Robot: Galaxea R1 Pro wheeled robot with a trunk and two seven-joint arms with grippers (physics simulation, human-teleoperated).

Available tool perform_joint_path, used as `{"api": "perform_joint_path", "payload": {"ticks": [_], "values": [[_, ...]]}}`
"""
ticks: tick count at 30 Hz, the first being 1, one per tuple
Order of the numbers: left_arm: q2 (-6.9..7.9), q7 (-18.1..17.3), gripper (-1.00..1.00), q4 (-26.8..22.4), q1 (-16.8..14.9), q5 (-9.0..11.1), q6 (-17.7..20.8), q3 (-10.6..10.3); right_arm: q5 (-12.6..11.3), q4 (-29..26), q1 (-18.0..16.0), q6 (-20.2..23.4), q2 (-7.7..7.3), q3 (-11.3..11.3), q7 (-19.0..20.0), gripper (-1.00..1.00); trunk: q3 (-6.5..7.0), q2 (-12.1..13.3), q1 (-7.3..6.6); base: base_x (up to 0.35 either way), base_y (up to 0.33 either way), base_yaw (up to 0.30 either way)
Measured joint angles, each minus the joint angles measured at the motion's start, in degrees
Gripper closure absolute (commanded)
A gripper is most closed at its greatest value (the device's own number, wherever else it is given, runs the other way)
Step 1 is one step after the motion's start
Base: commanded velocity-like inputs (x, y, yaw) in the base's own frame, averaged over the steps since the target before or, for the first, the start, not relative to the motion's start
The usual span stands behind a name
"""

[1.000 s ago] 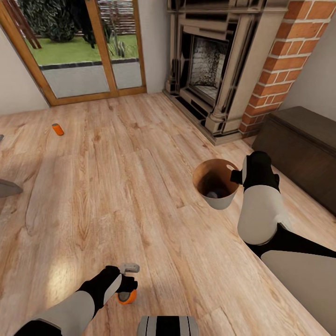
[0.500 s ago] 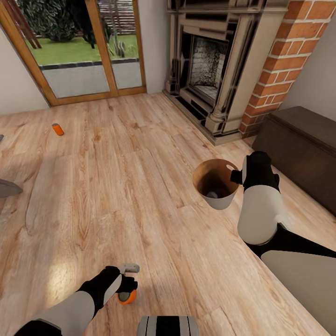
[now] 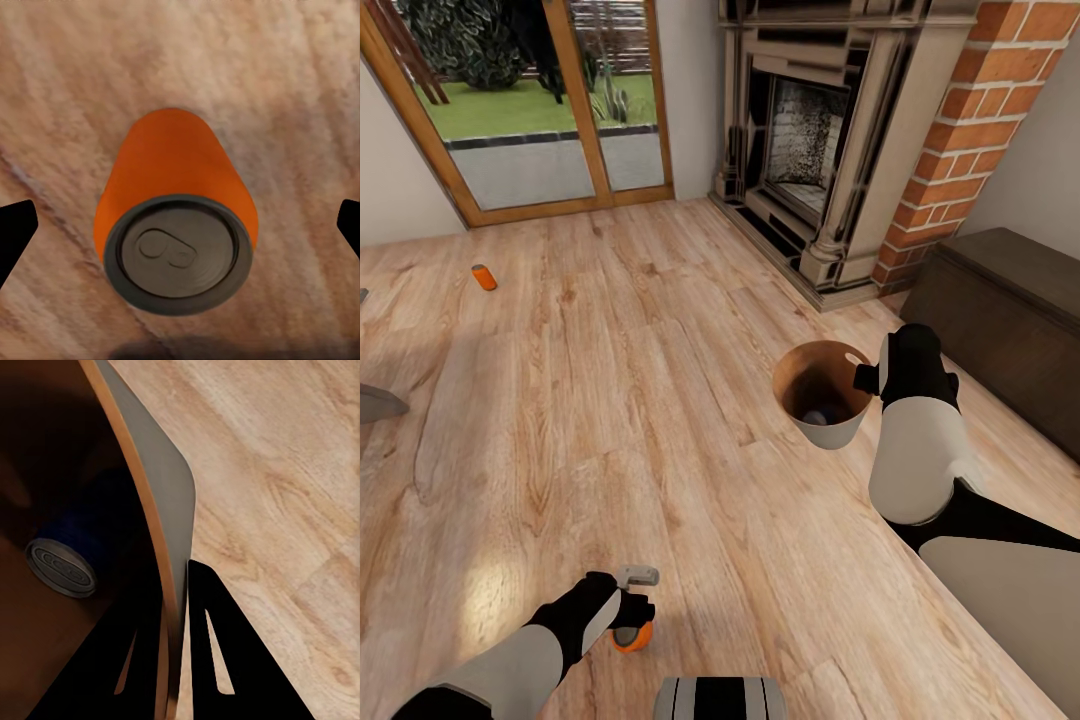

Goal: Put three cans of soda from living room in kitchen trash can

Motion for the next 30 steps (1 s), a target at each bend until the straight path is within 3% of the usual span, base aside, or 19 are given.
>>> {"api": "perform_joint_path", "payload": {"ticks": [30], "values": [[0.05, 0.0, -1.0, 0.13, 0.42, -0.07, -2.19, 0.09, 0.0, 0.03, 0.0, 0.0, 0.0, 0.0, 0.02, 1.0, 0.0, 0.0, 0.0, 0.0, 0.0, 0.0]]}}
